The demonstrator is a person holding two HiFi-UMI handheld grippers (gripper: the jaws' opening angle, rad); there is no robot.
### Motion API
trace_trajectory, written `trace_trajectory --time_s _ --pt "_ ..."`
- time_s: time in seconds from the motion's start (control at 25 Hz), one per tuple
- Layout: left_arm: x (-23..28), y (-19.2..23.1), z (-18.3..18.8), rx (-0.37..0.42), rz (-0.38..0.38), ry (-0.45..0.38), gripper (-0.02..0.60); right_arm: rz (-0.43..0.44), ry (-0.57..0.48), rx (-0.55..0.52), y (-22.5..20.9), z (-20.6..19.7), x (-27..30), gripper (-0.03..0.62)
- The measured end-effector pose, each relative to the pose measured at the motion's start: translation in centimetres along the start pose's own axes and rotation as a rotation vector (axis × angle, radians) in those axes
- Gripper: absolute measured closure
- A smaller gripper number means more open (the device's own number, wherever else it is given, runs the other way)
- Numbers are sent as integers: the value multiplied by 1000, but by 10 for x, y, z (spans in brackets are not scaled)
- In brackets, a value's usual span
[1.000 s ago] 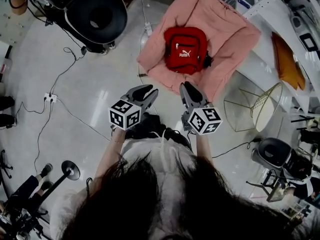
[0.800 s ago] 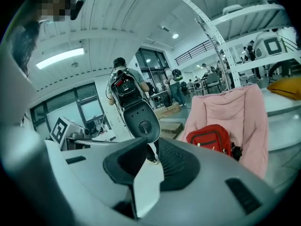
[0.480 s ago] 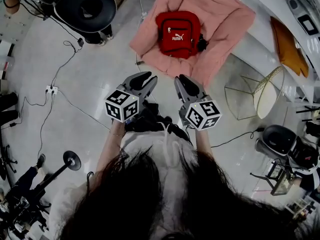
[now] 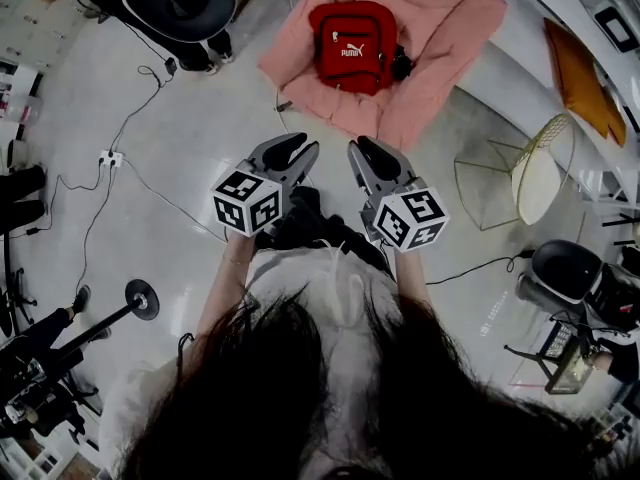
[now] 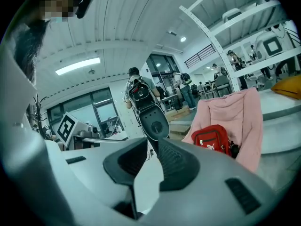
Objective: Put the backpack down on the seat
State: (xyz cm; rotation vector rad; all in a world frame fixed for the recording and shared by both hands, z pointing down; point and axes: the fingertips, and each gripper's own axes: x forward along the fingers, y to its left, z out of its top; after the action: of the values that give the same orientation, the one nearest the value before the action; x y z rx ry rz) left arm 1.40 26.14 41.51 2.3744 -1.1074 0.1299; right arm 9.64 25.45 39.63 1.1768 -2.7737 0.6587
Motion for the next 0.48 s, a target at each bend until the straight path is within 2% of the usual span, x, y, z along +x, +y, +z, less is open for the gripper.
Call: trace_trajectory --time_s 0.48 --pt "-11 -38 -18 26 32 -12 460 40 9 -36 10 -18 -41 516"
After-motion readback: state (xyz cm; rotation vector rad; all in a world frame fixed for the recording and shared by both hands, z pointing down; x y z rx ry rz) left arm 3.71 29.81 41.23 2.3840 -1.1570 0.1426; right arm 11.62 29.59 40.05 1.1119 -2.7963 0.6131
